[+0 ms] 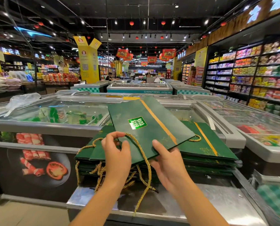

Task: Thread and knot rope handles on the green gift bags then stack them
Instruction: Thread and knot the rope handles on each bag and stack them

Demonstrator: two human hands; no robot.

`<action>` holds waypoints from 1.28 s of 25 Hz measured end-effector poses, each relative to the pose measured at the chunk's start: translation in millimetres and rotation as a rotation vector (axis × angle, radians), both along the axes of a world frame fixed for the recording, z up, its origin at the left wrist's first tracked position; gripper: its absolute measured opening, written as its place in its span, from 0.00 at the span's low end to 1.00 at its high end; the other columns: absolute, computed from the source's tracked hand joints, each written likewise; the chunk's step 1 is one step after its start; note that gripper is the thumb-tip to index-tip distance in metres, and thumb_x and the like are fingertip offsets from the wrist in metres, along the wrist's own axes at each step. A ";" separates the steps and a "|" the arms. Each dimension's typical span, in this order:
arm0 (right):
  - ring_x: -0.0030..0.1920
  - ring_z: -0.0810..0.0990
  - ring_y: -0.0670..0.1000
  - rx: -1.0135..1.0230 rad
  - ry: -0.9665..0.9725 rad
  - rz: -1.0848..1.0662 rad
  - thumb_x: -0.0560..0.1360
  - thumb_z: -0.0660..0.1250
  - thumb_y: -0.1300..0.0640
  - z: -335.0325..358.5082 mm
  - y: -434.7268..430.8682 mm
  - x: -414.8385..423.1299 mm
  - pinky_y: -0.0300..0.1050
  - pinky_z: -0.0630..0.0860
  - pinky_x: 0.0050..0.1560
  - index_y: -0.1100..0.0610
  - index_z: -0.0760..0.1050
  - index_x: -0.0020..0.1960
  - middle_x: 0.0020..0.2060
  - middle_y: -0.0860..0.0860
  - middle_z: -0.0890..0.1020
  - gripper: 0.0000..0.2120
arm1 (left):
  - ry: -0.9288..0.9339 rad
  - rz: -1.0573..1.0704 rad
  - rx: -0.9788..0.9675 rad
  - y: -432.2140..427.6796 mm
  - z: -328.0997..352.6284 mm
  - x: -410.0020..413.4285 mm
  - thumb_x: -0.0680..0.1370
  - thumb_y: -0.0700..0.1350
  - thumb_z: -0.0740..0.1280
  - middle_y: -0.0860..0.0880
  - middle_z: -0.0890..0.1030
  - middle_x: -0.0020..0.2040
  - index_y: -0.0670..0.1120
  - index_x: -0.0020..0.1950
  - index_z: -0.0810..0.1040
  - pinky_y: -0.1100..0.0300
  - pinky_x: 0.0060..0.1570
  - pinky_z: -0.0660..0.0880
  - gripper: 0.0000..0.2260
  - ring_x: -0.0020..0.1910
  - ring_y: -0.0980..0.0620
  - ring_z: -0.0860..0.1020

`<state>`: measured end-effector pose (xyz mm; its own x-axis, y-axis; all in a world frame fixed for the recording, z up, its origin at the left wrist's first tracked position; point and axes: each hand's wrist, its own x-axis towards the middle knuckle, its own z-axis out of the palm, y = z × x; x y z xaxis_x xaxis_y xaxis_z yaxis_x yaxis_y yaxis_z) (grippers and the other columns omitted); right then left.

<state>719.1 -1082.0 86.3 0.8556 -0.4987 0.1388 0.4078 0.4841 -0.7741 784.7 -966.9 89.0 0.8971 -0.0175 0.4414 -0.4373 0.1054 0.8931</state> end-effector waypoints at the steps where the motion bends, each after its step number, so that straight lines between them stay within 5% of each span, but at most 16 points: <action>1: 0.53 0.86 0.58 0.012 0.010 -0.014 0.80 0.64 0.68 1.3 -6.1 -2.2 0.54 0.84 0.43 0.59 0.76 0.63 0.56 0.58 0.86 0.13 | 0.003 -0.030 0.003 -0.2 -0.3 2.0 0.80 0.37 0.64 0.47 0.71 0.55 0.51 0.52 0.73 0.69 0.42 0.72 0.09 0.45 0.64 0.74; 4: 0.44 0.87 0.56 0.063 0.076 -0.096 0.80 0.65 0.65 9.0 -37.4 -14.1 0.52 0.85 0.40 0.63 0.75 0.59 0.48 0.59 0.87 0.08 | 0.082 -0.073 0.002 10.5 8.5 23.0 0.81 0.43 0.66 0.45 0.73 0.61 0.51 0.59 0.71 0.60 0.53 0.72 0.09 0.55 0.52 0.75; 7: 0.53 0.86 0.61 0.082 0.150 -0.096 0.79 0.68 0.58 18.6 -62.0 -29.6 0.59 0.84 0.53 0.64 0.73 0.66 0.55 0.62 0.85 0.18 | 0.279 -0.124 -0.080 27.5 25.8 55.9 0.81 0.51 0.66 0.45 0.73 0.66 0.46 0.72 0.65 0.49 0.64 0.74 0.22 0.61 0.47 0.76; 9: 0.54 0.85 0.62 0.068 0.205 -0.054 0.79 0.66 0.56 26.0 -70.3 -40.6 0.58 0.83 0.52 0.64 0.75 0.67 0.57 0.62 0.84 0.19 | 0.453 -0.256 -0.228 36.8 38.5 71.3 0.81 0.51 0.67 0.42 0.78 0.60 0.44 0.70 0.68 0.50 0.54 0.81 0.21 0.55 0.45 0.81; 11: 0.44 0.86 0.59 0.044 0.232 0.005 0.81 0.64 0.55 29.7 -76.7 -47.9 0.53 0.86 0.40 0.61 0.79 0.60 0.48 0.60 0.86 0.13 | 0.554 -0.367 -0.232 42.4 43.2 77.1 0.82 0.48 0.66 0.42 0.82 0.53 0.41 0.63 0.74 0.57 0.37 0.83 0.14 0.49 0.47 0.82; 14: 0.40 0.87 0.56 0.051 0.193 0.007 0.82 0.63 0.49 30.0 -83.3 -53.6 0.49 0.85 0.36 0.58 0.80 0.57 0.45 0.58 0.87 0.14 | 0.584 -0.415 -0.135 42.2 35.8 78.1 0.82 0.39 0.64 0.41 0.83 0.53 0.36 0.62 0.78 0.61 0.31 0.81 0.11 0.47 0.49 0.82; 18: 0.58 0.84 0.58 0.109 0.031 0.034 0.79 0.61 0.36 20.1 -94.9 -58.6 0.55 0.81 0.60 0.59 0.83 0.63 0.61 0.60 0.83 0.29 | 0.569 -0.401 -0.270 35.5 21.3 70.9 0.81 0.34 0.63 0.40 0.82 0.56 0.36 0.60 0.78 0.61 0.33 0.81 0.09 0.49 0.48 0.81; 20: 0.64 0.81 0.61 0.142 -0.043 0.074 0.78 0.59 0.32 14.3 -94.3 -60.4 0.62 0.76 0.64 0.59 0.82 0.64 0.64 0.62 0.81 0.34 | 0.553 -0.416 -0.303 31.0 21.5 58.6 0.81 0.33 0.63 0.41 0.83 0.54 0.37 0.63 0.77 0.58 0.38 0.81 0.11 0.50 0.48 0.82; 24: 0.64 0.81 0.61 0.085 -0.084 0.061 0.77 0.66 0.46 9.9 -77.4 -56.6 0.60 0.81 0.60 0.58 0.72 0.73 0.65 0.60 0.80 0.28 | 0.559 -0.515 -0.354 15.8 23.8 18.3 0.81 0.31 0.59 0.41 0.84 0.54 0.38 0.62 0.76 0.57 0.41 0.80 0.12 0.51 0.47 0.83; 27: 0.62 0.82 0.61 -0.035 0.000 0.012 0.77 0.69 0.56 1.1 -67.8 -48.4 0.58 0.83 0.55 0.57 0.71 0.71 0.64 0.59 0.82 0.24 | 0.567 -0.629 -0.398 -2.7 13.9 -9.8 0.79 0.28 0.59 0.37 0.83 0.57 0.34 0.64 0.73 0.56 0.39 0.83 0.15 0.52 0.42 0.84; 32: 0.56 0.86 0.57 -0.183 0.100 -0.120 0.82 0.63 0.65 -4.7 -70.5 -52.6 0.54 0.85 0.45 0.57 0.74 0.68 0.58 0.55 0.85 0.16 | 0.578 -0.762 -0.317 -20.4 -6.9 -32.6 0.76 0.28 0.63 0.37 0.83 0.58 0.34 0.68 0.70 0.50 0.51 0.83 0.20 0.56 0.41 0.83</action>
<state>666.5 -1152.6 81.6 0.8059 -0.5719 0.1535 0.3707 0.2852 -0.8839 752.1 -987.3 82.1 0.7737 -0.6331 0.0256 0.3374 0.4458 0.8291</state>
